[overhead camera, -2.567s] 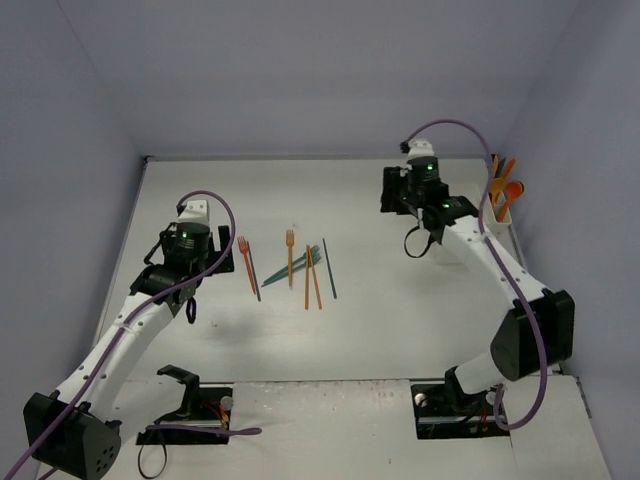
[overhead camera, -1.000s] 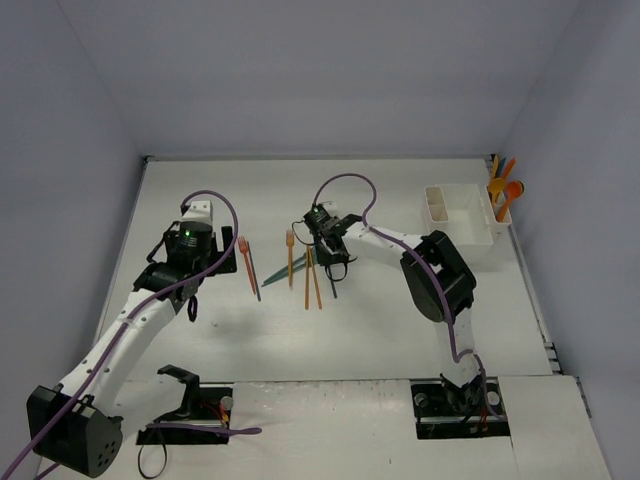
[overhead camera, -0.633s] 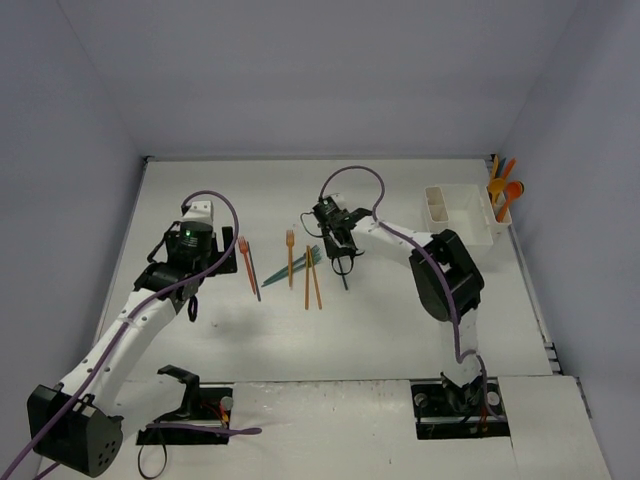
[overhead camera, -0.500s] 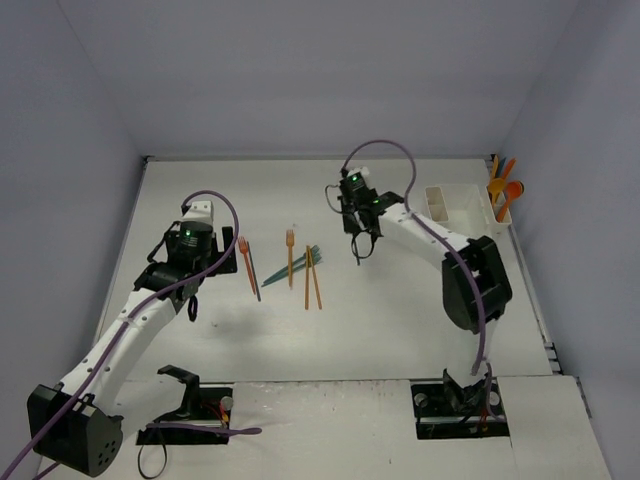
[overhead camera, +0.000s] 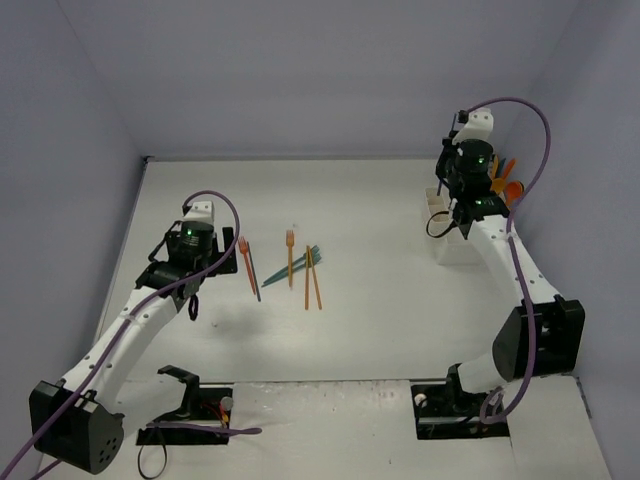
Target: Sort the eating utensils into containers
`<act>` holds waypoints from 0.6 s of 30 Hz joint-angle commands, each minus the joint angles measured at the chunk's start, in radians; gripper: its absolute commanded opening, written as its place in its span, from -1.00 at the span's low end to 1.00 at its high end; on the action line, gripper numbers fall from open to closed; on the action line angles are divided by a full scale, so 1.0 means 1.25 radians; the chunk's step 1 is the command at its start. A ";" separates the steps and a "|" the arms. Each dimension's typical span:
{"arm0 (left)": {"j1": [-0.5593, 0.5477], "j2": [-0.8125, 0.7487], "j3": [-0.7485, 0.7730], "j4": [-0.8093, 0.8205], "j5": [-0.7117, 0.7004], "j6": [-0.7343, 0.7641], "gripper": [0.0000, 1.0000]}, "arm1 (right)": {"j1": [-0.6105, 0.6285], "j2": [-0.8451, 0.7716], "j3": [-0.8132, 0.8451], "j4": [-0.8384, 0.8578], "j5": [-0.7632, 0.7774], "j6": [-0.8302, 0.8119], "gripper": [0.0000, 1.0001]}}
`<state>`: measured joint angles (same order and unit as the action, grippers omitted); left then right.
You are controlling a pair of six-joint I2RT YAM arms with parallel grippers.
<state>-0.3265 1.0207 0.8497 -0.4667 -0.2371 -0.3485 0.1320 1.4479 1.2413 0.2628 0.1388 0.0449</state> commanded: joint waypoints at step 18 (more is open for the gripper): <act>0.006 0.034 0.012 0.042 -0.042 0.024 0.73 | -0.092 0.175 -0.097 0.385 -0.135 -0.012 -1.00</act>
<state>-0.3256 1.0605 0.8486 -0.4595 -0.2648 -0.3368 0.0193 1.6748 1.1434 0.6048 0.0065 0.0101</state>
